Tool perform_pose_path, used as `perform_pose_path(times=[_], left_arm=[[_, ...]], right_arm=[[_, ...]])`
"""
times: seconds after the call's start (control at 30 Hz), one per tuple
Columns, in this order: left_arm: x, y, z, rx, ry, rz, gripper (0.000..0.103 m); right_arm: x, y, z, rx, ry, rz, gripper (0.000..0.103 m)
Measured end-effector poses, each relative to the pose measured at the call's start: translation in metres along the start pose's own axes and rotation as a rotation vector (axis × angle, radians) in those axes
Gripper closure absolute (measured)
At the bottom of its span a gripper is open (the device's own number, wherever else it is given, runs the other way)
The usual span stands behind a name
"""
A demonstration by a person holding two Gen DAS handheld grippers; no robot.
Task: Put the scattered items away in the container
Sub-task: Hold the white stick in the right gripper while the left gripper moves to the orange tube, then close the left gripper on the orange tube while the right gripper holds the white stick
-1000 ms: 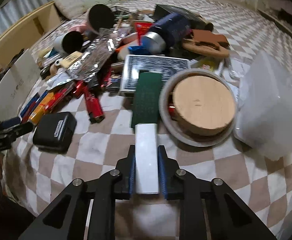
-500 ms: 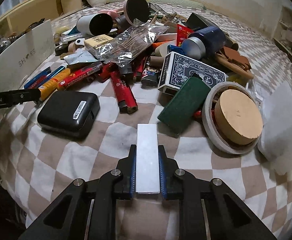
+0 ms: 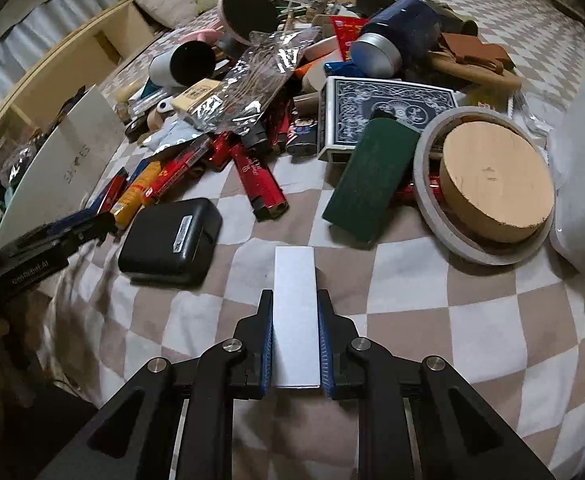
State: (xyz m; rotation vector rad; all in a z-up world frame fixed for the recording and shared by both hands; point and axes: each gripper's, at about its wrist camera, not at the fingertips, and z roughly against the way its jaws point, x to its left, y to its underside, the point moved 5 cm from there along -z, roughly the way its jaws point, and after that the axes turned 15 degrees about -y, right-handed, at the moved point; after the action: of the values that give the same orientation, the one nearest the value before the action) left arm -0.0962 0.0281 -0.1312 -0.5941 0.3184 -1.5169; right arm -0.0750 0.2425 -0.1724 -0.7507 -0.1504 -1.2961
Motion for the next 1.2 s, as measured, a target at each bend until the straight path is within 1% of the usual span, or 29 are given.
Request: perform_pose_path(times=[0.07,0.13,0.2,0.27,0.3,0.33,0.53,0.67,0.73,0.9,0.93,0.97,1.03,1.2], left_arm=[[-0.002,-0.003,0.005,-0.017,0.001,-0.001,0.041],[-0.004,-0.007,0.007,-0.034,0.005,-0.004,0.041],[-0.009,-0.010,0.004,-0.032,0.009,-0.014,0.041],[-0.015,-0.012,-0.002,-0.014,0.013,-0.019,0.060],[-0.018,-0.012,-0.006,-0.001,0.021,-0.020,0.074],[-0.020,-0.012,-0.010,0.010,0.023,-0.018,0.074],[-0.027,-0.018,-0.022,-0.001,-0.026,-0.026,0.074],[-0.026,-0.019,-0.032,0.009,-0.088,-0.050,0.074],[-0.025,-0.019,-0.035,0.009,-0.083,-0.038,0.074],[-0.031,-0.021,-0.042,0.000,-0.105,-0.068,0.074],[-0.032,-0.020,-0.048,0.020,-0.099,-0.065,0.073],[-0.030,-0.018,-0.054,0.041,-0.081,-0.042,0.073],[-0.025,-0.018,-0.056,0.050,-0.049,0.010,0.073],[-0.021,-0.018,-0.052,0.069,-0.030,0.048,0.074]], right_arm=[[0.004,0.002,-0.001,0.005,-0.006,0.013,0.083],[0.008,0.004,-0.003,0.013,-0.037,0.010,0.083],[0.011,0.005,-0.005,0.020,-0.058,0.011,0.083],[0.013,0.005,-0.006,0.023,-0.064,0.017,0.083],[0.013,0.006,-0.006,0.025,-0.067,0.019,0.083],[0.014,0.006,-0.007,0.025,-0.071,0.020,0.083],[0.012,0.006,-0.007,0.027,-0.092,0.022,0.083],[0.011,0.006,-0.006,0.030,-0.099,0.027,0.083],[0.011,0.007,-0.007,0.030,-0.103,0.033,0.083],[0.010,0.007,-0.006,0.031,-0.112,0.042,0.083],[0.010,0.007,-0.006,0.031,-0.113,0.044,0.083],[0.010,0.007,-0.006,0.031,-0.114,0.046,0.083],[0.010,0.008,-0.005,0.030,-0.116,0.052,0.083],[0.009,0.009,-0.004,0.023,-0.126,0.057,0.083]])
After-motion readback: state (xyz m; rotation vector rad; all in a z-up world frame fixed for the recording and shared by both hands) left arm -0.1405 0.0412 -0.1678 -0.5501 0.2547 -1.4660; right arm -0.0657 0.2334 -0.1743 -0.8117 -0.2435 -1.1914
